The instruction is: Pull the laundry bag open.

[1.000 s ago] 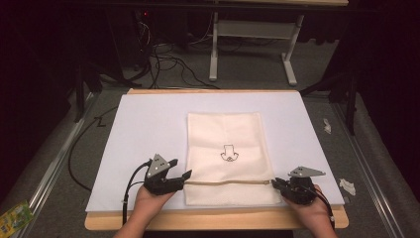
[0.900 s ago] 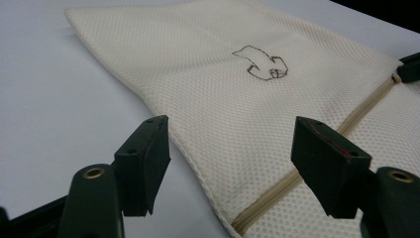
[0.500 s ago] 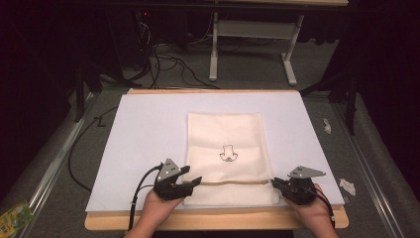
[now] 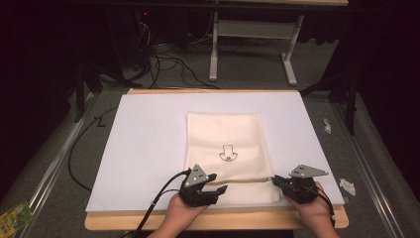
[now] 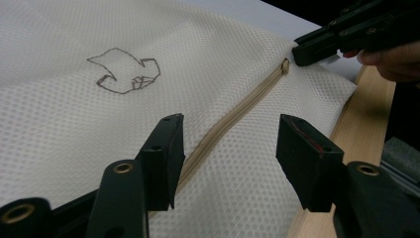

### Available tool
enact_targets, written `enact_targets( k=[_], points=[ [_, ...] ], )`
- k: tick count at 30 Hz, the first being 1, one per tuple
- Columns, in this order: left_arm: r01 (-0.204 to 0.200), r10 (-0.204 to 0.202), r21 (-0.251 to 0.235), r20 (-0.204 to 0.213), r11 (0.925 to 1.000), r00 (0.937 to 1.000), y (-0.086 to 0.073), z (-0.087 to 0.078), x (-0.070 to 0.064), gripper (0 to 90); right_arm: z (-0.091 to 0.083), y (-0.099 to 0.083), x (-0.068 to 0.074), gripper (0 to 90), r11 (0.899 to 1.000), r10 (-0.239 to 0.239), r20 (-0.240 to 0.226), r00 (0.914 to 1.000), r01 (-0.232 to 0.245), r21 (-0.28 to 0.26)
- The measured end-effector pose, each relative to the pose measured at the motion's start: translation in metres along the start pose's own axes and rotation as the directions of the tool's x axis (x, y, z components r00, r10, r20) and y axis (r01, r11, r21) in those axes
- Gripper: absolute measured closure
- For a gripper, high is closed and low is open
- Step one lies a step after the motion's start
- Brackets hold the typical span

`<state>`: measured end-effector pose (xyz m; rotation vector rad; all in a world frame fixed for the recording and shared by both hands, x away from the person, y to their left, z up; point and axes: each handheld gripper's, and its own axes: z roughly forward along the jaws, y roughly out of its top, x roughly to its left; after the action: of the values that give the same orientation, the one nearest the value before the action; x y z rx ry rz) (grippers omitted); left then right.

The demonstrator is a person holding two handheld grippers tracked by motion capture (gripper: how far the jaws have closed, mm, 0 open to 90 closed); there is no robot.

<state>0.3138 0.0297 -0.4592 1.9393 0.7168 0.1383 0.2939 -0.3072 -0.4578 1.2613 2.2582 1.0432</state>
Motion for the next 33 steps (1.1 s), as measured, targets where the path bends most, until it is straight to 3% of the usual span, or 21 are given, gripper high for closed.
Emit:
enact_targets(
  k=[6, 10, 15, 16, 24, 33],
  points=[
    [0.009, -0.009, 0.003, 0.035, 1.0, 0.9994, 0.004, 0.017, -0.011, 49.5, -0.003, 0.002, 0.002, 85.2, 1.0, -0.012, -0.002, 0.9999, 0.011, -0.021],
    [0.039, -0.038, -0.018, 0.064, 0.9991, 0.9972, 0.012, 0.031, -0.019, 52.7, -0.004, 0.002, 0.002, 85.2, 1.0, -0.008, -0.012, 0.9999, 0.007, -0.029],
    [-0.001, 0.001, -0.001, 0.081, 1.0, 0.9968, 0.021, 0.055, -0.033, 56.4, -0.005, 0.003, 0.001, 85.2, 0.999, -0.011, -0.019, 0.9998, 0.01, -0.042],
    [-0.015, 0.015, -0.005, 0.078, 0.9999, 0.9968, 0.023, 0.062, -0.037, 56.2, -0.005, 0.003, 0.001, 85.1, 0.999, -0.013, -0.019, 0.9997, 0.012, -0.045],
    [-0.009, 0.005, 0.045, 0.079, 0.9989, 0.9969, 0.024, 0.089, -0.044, 63.3, -0.006, 0.004, 0.001, 85.2, 0.998, -0.012, -0.024, 0.9996, 0.01, -0.058],
    [-0.006, 0.002, 0.061, 0.058, 0.9981, 0.9983, 0.029, 0.108, -0.052, 70.8, -0.006, 0.004, 0.001, 85.3, 0.998, -0.003, -0.031, 0.9995, 0.001, -0.062]
  ],
)
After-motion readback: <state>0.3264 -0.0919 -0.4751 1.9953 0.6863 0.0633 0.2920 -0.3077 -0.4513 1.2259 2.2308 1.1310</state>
